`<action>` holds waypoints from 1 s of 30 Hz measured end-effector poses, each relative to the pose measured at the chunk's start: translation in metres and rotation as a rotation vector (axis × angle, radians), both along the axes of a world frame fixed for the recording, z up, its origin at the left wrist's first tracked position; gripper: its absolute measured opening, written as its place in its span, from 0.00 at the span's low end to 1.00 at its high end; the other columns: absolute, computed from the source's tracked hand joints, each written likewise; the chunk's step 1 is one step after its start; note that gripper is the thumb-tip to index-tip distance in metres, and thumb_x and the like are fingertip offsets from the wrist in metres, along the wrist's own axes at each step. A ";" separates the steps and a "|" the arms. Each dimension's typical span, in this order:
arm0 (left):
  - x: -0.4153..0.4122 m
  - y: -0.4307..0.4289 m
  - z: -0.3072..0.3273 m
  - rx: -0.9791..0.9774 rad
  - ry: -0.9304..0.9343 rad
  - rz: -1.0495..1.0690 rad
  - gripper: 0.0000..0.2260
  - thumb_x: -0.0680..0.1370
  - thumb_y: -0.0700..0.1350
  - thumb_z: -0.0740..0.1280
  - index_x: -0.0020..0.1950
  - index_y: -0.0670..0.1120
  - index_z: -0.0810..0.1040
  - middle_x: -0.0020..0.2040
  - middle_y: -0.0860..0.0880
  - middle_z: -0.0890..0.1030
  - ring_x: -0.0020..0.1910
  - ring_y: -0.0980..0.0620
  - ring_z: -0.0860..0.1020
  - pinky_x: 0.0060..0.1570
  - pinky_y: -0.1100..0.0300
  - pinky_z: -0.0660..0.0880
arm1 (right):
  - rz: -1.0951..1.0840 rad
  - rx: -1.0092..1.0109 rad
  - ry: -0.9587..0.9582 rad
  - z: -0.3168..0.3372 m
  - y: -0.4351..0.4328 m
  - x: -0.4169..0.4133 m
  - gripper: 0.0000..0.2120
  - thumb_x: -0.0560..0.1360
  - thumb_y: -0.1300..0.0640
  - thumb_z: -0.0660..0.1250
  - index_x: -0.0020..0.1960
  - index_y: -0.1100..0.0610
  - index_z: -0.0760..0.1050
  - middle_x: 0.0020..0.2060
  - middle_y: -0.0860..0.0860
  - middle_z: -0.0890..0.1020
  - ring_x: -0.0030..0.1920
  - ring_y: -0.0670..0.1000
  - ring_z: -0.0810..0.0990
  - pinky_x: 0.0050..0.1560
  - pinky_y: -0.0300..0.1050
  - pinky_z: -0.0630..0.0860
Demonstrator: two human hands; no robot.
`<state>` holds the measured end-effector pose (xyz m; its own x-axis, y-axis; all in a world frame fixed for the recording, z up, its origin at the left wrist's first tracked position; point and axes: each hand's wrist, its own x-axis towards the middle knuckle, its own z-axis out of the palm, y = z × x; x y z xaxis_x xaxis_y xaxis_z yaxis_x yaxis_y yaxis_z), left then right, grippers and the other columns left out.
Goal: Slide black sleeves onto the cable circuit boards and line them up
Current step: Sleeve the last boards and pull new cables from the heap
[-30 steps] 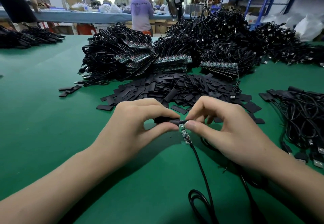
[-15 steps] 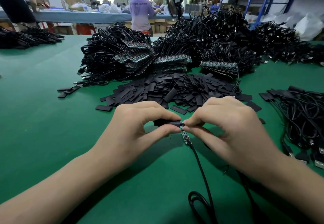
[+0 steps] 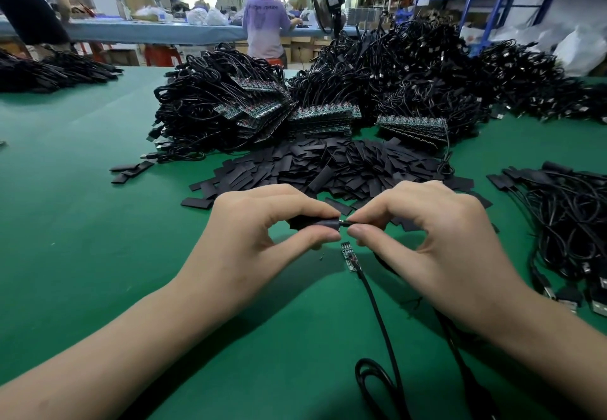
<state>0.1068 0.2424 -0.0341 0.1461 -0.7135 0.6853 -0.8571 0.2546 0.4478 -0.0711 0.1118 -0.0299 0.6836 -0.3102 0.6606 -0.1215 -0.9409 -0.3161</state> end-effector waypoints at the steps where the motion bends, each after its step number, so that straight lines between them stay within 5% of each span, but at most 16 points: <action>1: 0.000 0.000 0.000 0.000 -0.003 -0.003 0.07 0.74 0.47 0.76 0.50 0.47 0.87 0.42 0.57 0.84 0.42 0.62 0.81 0.47 0.72 0.73 | 0.004 -0.004 -0.002 0.000 0.000 0.000 0.04 0.75 0.51 0.73 0.46 0.50 0.84 0.38 0.43 0.83 0.41 0.44 0.79 0.47 0.48 0.74; 11: 0.000 0.000 0.000 0.026 -0.047 -0.031 0.07 0.74 0.46 0.76 0.51 0.46 0.88 0.45 0.55 0.85 0.44 0.62 0.82 0.49 0.68 0.76 | 0.030 -0.035 0.009 -0.002 0.005 0.002 0.03 0.76 0.51 0.73 0.46 0.50 0.84 0.38 0.44 0.83 0.40 0.47 0.81 0.48 0.50 0.75; 16: -0.003 0.000 0.004 -0.059 0.054 0.118 0.16 0.71 0.52 0.78 0.55 0.48 0.86 0.46 0.56 0.85 0.45 0.60 0.83 0.50 0.61 0.78 | 0.019 0.188 -0.036 0.000 0.008 0.005 0.01 0.75 0.53 0.75 0.45 0.49 0.85 0.35 0.40 0.84 0.41 0.41 0.82 0.47 0.31 0.69; 18: -0.004 0.001 0.006 -0.079 0.141 0.168 0.19 0.68 0.54 0.79 0.56 0.48 0.85 0.45 0.56 0.85 0.45 0.61 0.84 0.53 0.65 0.77 | 0.051 0.335 -0.025 0.000 0.009 0.006 0.03 0.75 0.56 0.76 0.47 0.49 0.85 0.35 0.39 0.85 0.42 0.37 0.83 0.49 0.28 0.70; 22: -0.007 -0.001 0.004 -0.060 0.197 0.212 0.20 0.68 0.55 0.79 0.56 0.49 0.85 0.43 0.57 0.85 0.45 0.62 0.83 0.54 0.69 0.76 | 0.061 0.500 0.009 0.000 0.011 0.008 0.03 0.76 0.56 0.73 0.48 0.48 0.85 0.36 0.37 0.86 0.46 0.39 0.84 0.56 0.41 0.76; 30: -0.005 -0.005 -0.001 -0.025 0.197 0.167 0.24 0.69 0.51 0.80 0.62 0.47 0.82 0.47 0.55 0.85 0.49 0.61 0.83 0.58 0.66 0.77 | 0.095 0.602 0.039 0.002 0.013 0.008 0.04 0.77 0.55 0.72 0.49 0.47 0.84 0.38 0.39 0.87 0.47 0.39 0.85 0.60 0.48 0.77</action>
